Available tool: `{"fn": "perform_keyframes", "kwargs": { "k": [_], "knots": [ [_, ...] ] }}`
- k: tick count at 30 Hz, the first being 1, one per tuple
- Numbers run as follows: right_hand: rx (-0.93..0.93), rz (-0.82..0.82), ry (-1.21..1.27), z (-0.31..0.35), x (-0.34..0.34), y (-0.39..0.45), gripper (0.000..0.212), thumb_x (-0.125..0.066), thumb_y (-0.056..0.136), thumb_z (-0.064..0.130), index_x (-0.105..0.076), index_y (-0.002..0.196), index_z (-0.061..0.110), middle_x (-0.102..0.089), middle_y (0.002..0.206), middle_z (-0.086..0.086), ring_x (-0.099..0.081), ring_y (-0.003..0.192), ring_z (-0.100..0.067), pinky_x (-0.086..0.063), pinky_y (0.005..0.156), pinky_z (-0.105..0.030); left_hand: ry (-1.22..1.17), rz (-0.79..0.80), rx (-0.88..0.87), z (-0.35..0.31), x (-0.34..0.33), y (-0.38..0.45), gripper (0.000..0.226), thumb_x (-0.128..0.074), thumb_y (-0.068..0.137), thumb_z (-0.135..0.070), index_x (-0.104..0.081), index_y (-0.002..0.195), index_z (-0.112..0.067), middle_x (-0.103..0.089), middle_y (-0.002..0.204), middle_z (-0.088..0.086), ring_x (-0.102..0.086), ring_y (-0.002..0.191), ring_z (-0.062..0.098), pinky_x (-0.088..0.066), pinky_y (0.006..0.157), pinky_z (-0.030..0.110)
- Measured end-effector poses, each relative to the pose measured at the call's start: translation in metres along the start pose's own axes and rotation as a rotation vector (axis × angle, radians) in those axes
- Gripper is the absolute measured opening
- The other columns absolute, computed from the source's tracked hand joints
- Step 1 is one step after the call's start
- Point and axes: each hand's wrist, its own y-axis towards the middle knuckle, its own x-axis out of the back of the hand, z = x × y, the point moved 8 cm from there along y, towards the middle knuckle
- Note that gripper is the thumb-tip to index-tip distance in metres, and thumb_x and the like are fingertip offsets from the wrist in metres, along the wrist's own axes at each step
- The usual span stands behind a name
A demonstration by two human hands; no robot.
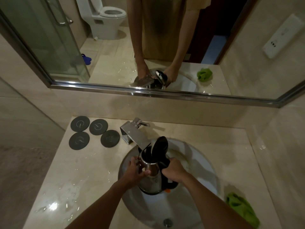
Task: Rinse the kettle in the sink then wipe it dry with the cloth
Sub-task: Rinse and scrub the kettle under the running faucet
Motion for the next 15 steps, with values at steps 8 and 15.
{"fn": "perform_keyframes", "kwargs": {
  "k": [8,15],
  "knots": [
    [0.006,0.012,-0.021,-0.004,-0.002,0.004,0.031,-0.067,0.072,0.022,-0.065,0.102,0.015,-0.07,0.091,-0.006,-0.07,0.077,-0.02,-0.051,0.053,-0.023,0.017,-0.015,-0.035,0.0,0.0,0.001,0.065,-0.075,0.079,-0.018,-0.031,0.127,-0.012,-0.032,0.114,-0.006,-0.038,0.11,0.009,-0.039,0.061,0.003],
    [0.029,-0.012,-0.038,0.001,-0.003,0.013,0.028,-0.066,0.067,0.024,-0.066,0.095,0.017,-0.07,0.089,-0.004,-0.068,0.081,-0.02,-0.053,0.06,-0.028,0.017,-0.044,-0.063,0.006,0.003,0.01,0.074,-0.074,0.079,-0.018,-0.028,0.136,-0.005,-0.034,0.12,-0.004,-0.036,0.109,0.007,-0.035,0.07,0.0]
  ]
}}
